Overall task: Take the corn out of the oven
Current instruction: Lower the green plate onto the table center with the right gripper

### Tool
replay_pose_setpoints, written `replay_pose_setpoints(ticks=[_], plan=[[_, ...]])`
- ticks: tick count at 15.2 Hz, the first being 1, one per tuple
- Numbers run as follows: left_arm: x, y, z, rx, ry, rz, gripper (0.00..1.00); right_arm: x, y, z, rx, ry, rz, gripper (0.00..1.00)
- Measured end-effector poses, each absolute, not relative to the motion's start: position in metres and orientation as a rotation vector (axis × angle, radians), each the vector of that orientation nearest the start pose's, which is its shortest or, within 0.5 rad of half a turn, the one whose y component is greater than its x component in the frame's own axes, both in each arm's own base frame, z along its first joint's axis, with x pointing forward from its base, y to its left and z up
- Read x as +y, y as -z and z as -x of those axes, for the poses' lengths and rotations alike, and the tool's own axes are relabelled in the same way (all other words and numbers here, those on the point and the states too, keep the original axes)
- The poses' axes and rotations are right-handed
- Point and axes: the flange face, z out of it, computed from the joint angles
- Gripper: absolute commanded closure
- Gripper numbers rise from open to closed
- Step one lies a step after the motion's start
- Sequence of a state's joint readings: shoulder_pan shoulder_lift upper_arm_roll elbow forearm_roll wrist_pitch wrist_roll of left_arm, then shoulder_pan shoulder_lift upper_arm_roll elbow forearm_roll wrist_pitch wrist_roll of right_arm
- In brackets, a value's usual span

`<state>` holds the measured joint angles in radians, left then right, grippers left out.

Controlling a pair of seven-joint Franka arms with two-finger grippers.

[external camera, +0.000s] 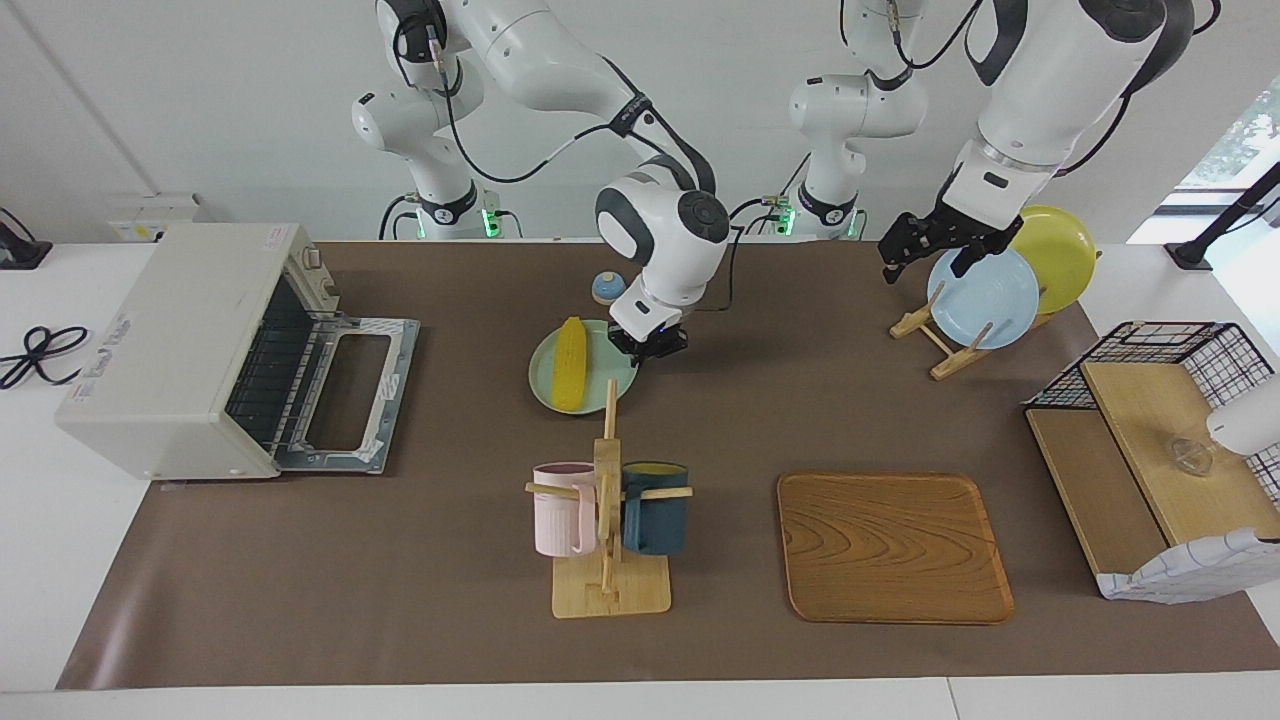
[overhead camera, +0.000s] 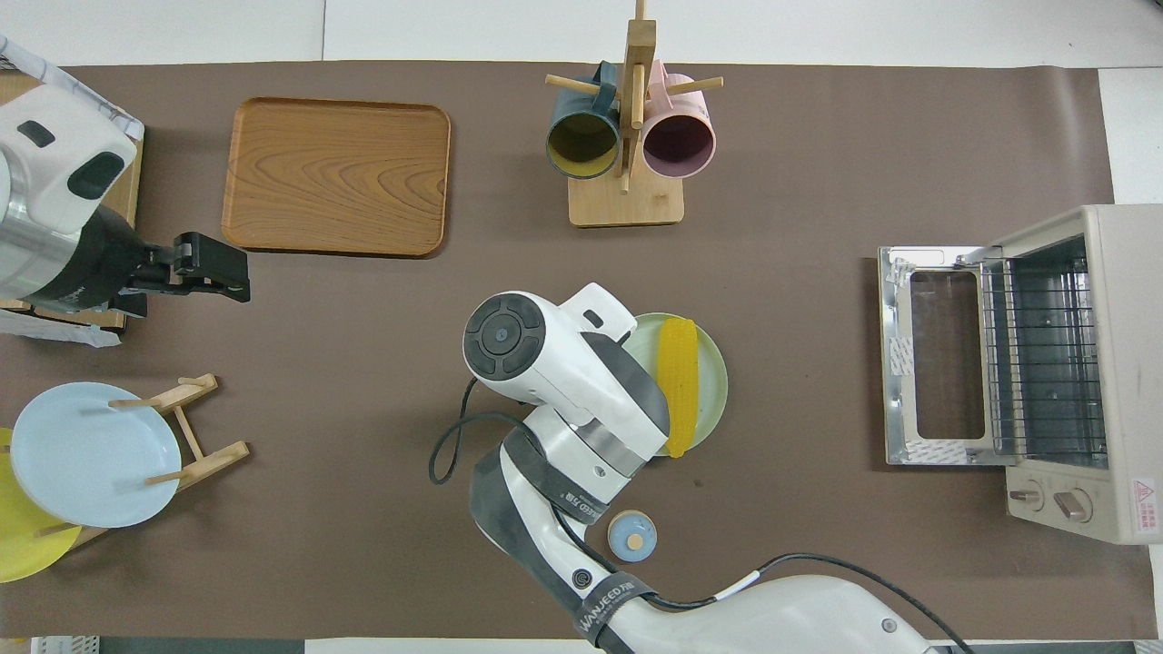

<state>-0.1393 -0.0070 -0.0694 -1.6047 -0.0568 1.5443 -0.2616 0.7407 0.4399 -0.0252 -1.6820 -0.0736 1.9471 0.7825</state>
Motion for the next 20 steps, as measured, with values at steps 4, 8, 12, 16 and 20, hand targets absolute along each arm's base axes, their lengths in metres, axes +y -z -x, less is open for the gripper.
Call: replay_pose_setpoints(ticks=[4, 8, 12, 16, 20], plan=[[-0.12, -0.61, -0.536, -0.084, -0.094, 3.183, 0.0, 0.426, -0.324, -0.492, 0.078, -0.093, 3.255, 0.98], [-0.12, -0.611, -0.536, -0.084, -0.091, 3.183, 0.0, 0.434, -0.328, -0.492, 0.121, -0.077, 3.191, 0.54], [-0.121, -0.611, -0.538, -0.083, -0.072, 3.187, 0.0, 0.439, -0.341, -0.496, 0.119, -0.026, 3.16, 0.51], [-0.134, -0.602, -0.537, -0.052, -0.062, 3.199, 0.0, 0.399, -0.384, -0.508, 0.084, -0.036, 3.244, 0.65], [-0.161, -0.58, -0.532, 0.018, -0.078, 3.208, 0.0, 0.33, -0.409, -0.521, 0.06, -0.076, 3.402, 0.95]])
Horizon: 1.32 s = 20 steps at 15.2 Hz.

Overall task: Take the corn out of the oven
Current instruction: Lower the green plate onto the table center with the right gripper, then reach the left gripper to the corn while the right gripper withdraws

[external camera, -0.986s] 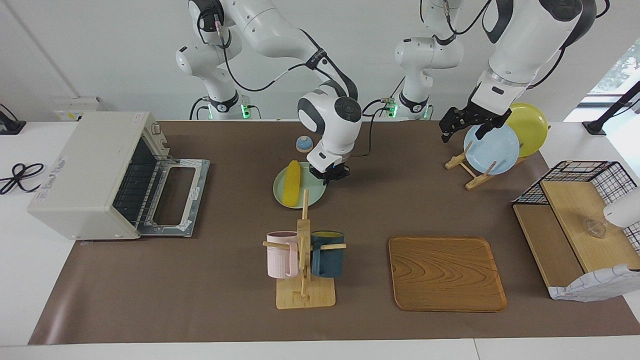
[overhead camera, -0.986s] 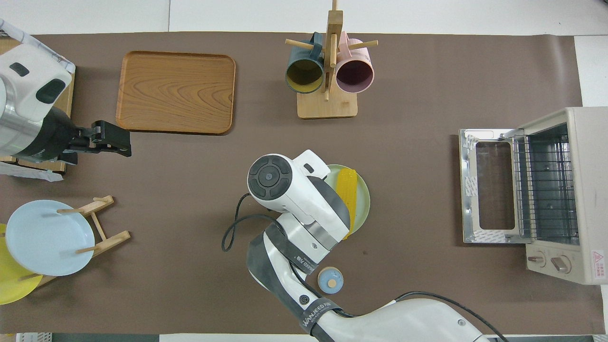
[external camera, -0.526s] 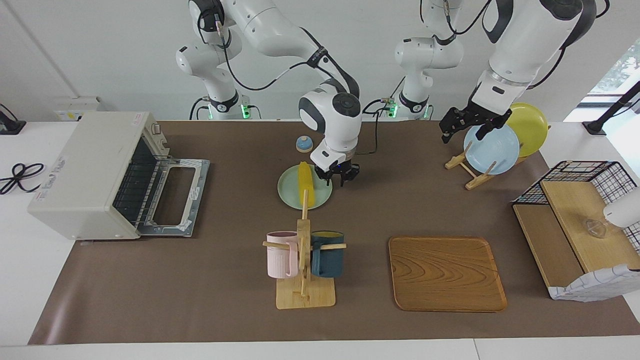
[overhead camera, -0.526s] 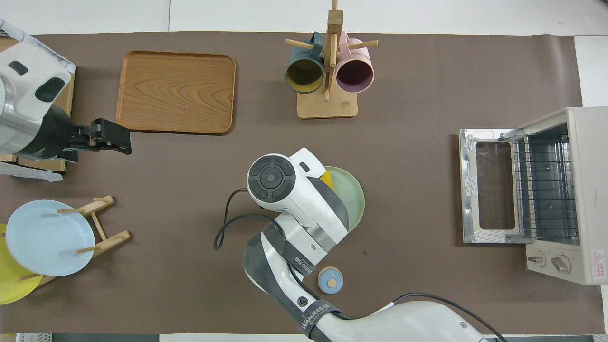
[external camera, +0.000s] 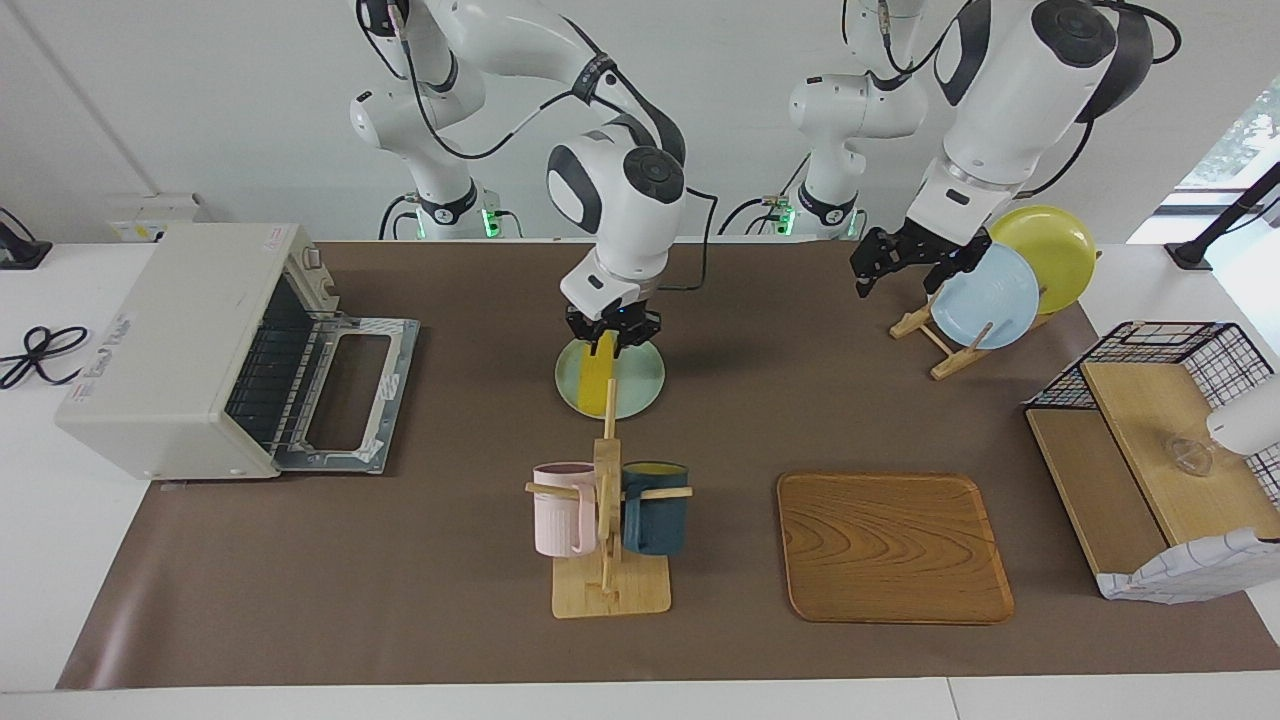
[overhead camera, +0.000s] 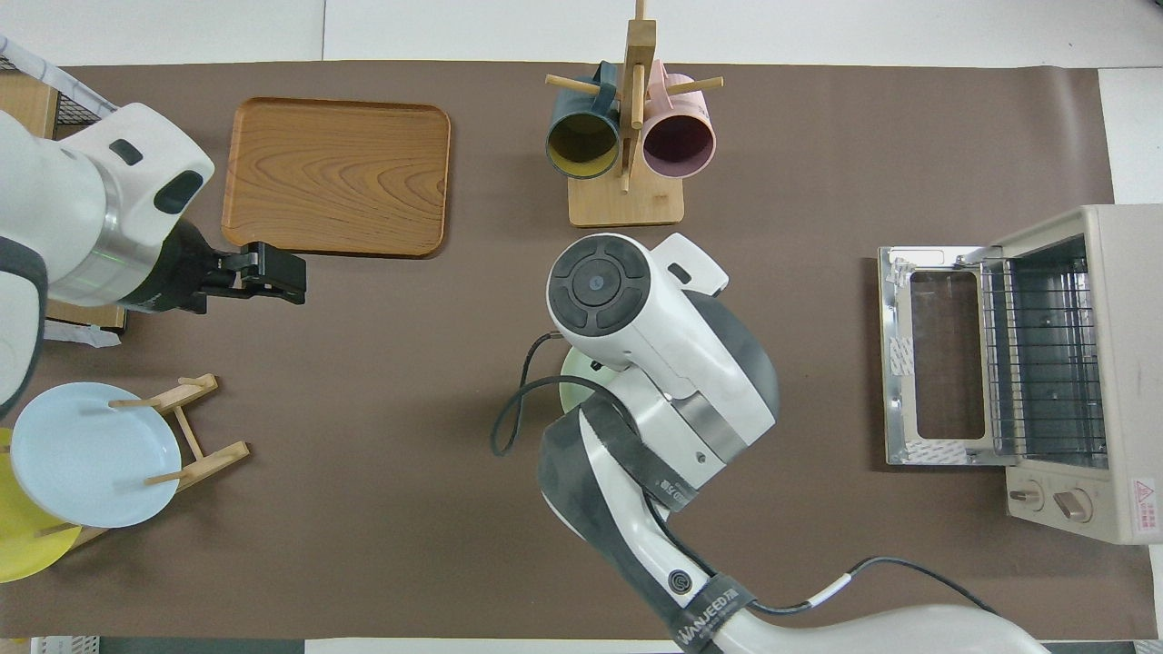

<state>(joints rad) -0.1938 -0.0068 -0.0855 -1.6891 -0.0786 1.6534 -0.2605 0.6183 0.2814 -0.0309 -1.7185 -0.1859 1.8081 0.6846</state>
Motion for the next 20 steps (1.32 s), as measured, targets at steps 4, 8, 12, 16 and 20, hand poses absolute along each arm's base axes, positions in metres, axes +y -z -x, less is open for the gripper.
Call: replay_pose_setpoints(ticks=[4, 8, 12, 16, 20], plan=[[-0.198, -0.563, -0.522, 0.113, -0.091, 3.221, 0.0, 0.247, -0.359, -0.53, 0.114, -0.196, 3.485, 1.0], [-0.224, -0.546, -0.512, 0.182, -0.112, 3.22, 0.0, 0.173, -0.312, -0.531, 0.101, -0.217, 3.499, 1.0], [-0.243, -0.533, -0.505, 0.209, -0.111, 3.224, 0.0, 0.137, -0.297, -0.531, 0.063, -0.22, 3.528, 1.0], [-0.301, -0.505, -0.482, 0.163, -0.057, 3.246, 0.0, 0.132, -0.288, -0.527, -0.003, -0.202, 3.565, 1.0], [-0.374, -0.462, -0.458, 0.164, -0.03, 3.265, 0.0, 0.11, -0.286, -0.53, -0.021, -0.199, 3.607, 1.0]])
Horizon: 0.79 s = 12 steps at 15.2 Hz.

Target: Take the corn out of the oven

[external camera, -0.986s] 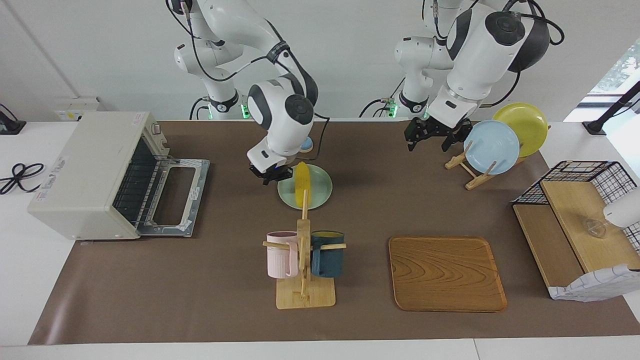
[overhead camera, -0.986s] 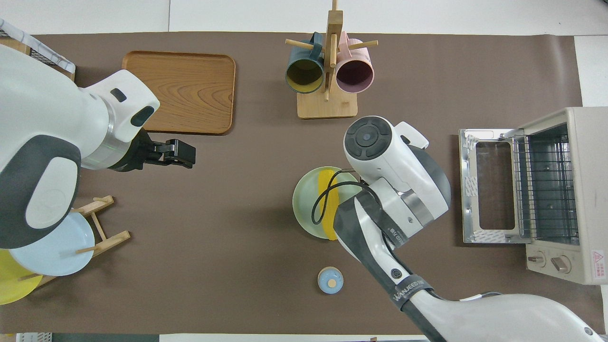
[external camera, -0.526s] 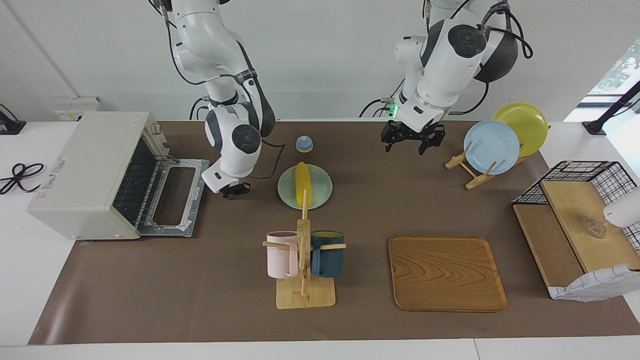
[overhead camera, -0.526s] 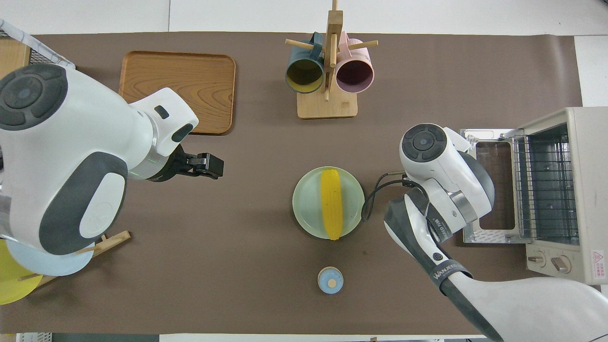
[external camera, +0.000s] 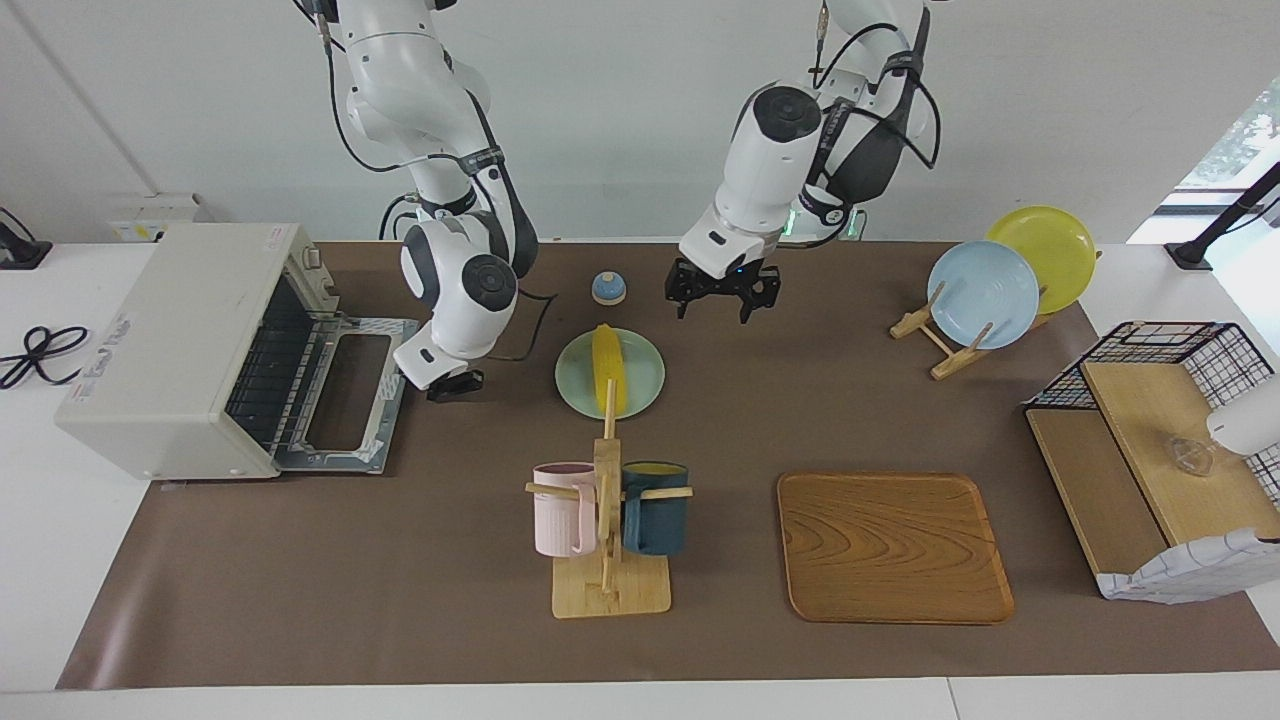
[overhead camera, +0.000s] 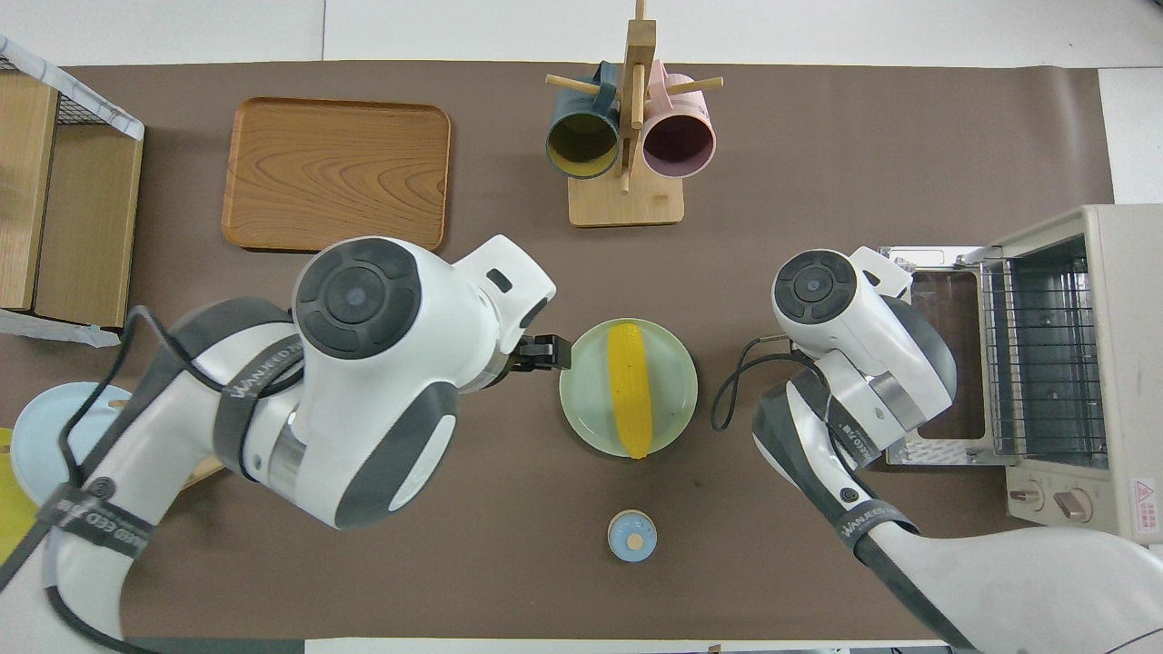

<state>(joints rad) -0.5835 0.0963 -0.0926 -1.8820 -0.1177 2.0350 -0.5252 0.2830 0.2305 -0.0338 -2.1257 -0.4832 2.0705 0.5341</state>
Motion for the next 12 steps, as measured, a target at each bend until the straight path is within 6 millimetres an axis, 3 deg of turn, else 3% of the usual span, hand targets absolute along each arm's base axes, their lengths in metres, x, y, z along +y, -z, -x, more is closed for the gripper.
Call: replay_pose_setpoints(ticks=[3, 7, 9, 12], plan=[[-0.425, -0.425, -0.439, 0.151, 0.011, 3.295, 0.0, 0.088, -0.282, -0.534, -0.031, -0.19, 3.592, 1.0], [-0.478, -0.371, -0.415, 0.106, 0.009, 3.313, 0.0, 0.082, -0.276, -0.531, -0.022, -0.2, 3.587, 1.0], [-0.486, -0.35, -0.418, 0.092, -0.014, 3.304, 0.0, 0.081, -0.276, -0.531, -0.038, -0.205, 3.586, 1.0], [-0.489, -0.335, -0.427, 0.078, -0.025, 3.296, 0.0, 0.076, -0.279, -0.532, -0.126, -0.239, 3.583, 1.0]])
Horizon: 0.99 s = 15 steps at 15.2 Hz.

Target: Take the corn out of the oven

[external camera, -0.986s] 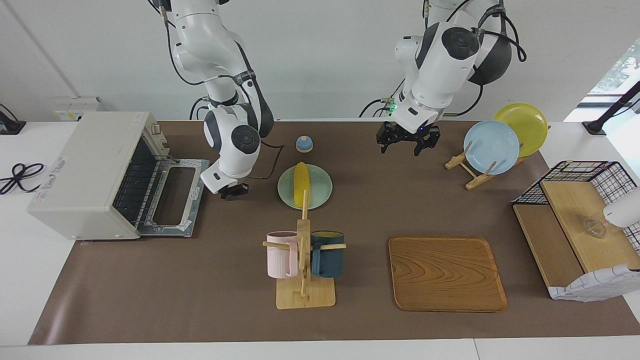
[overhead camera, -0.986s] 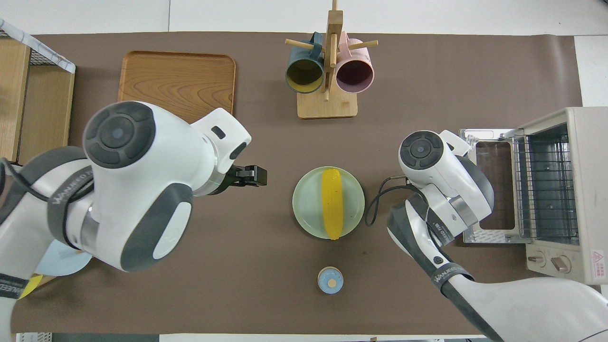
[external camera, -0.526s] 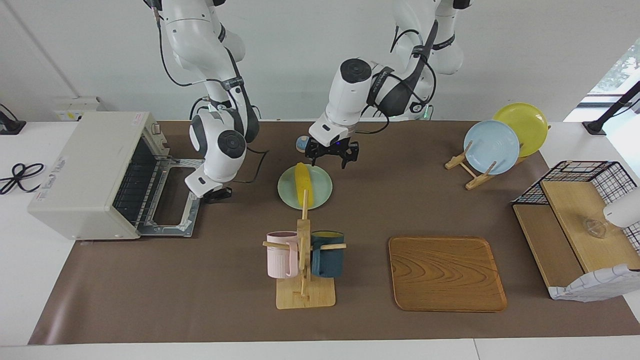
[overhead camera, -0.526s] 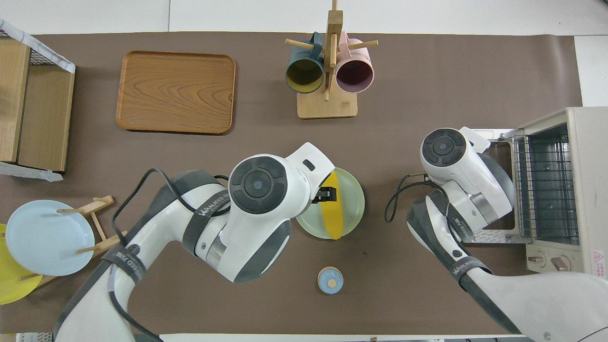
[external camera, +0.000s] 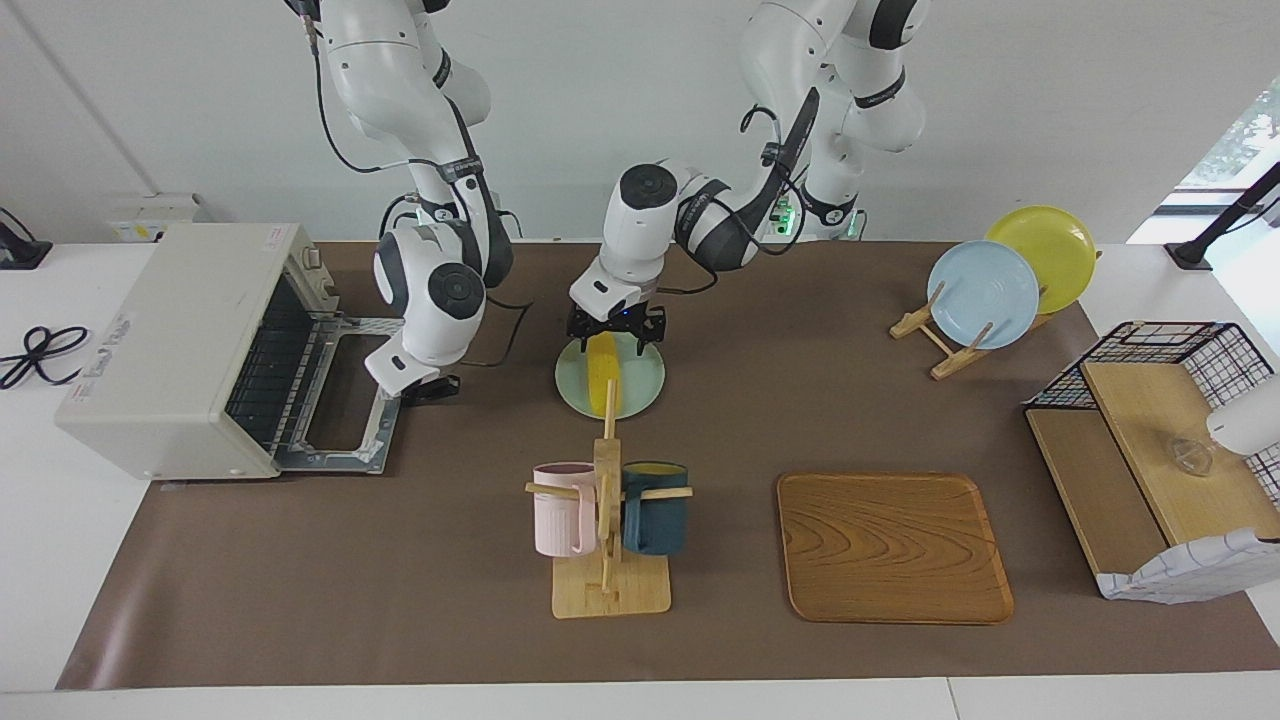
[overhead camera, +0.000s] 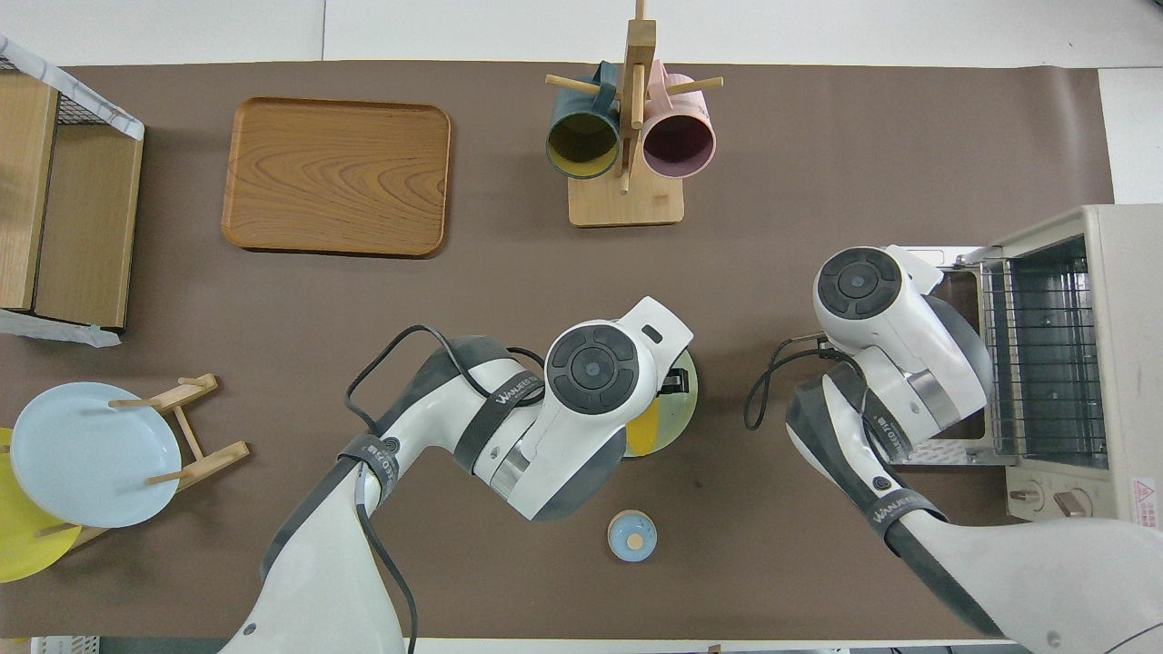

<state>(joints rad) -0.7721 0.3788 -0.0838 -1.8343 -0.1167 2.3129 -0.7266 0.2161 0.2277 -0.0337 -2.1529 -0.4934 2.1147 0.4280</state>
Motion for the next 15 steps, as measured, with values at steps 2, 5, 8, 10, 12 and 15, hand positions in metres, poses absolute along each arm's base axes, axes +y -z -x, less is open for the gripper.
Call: replay_pose_setpoints(ticks=[2, 5, 8, 10, 12, 15], plan=[[-0.493, -0.33, -0.426, 0.08, -0.013, 3.305, 0.0, 0.078, -0.293, -0.534, -0.21, -0.282, 3.584, 1.0], [-0.496, -0.325, -0.424, 0.081, -0.006, 3.31, 0.0, 0.068, -0.335, -0.536, -0.296, -0.316, 3.55, 1.0], [-0.497, -0.324, -0.425, 0.079, 0.004, 3.315, 0.0, 0.036, -0.397, -0.532, -0.35, -0.303, 3.531, 1.0], [-0.497, -0.321, -0.426, 0.078, 0.001, 3.313, 0.0, -0.002, -0.432, -0.528, -0.346, -0.275, 3.523, 1.0], [-0.497, -0.317, -0.426, 0.078, -0.002, 3.31, 0.0, -0.037, -0.449, -0.526, -0.315, -0.258, 3.499, 1.0], [-0.497, -0.314, -0.426, 0.078, -0.002, 3.309, 0.0, -0.058, -0.456, -0.526, -0.282, -0.26, 3.489, 1.0]])
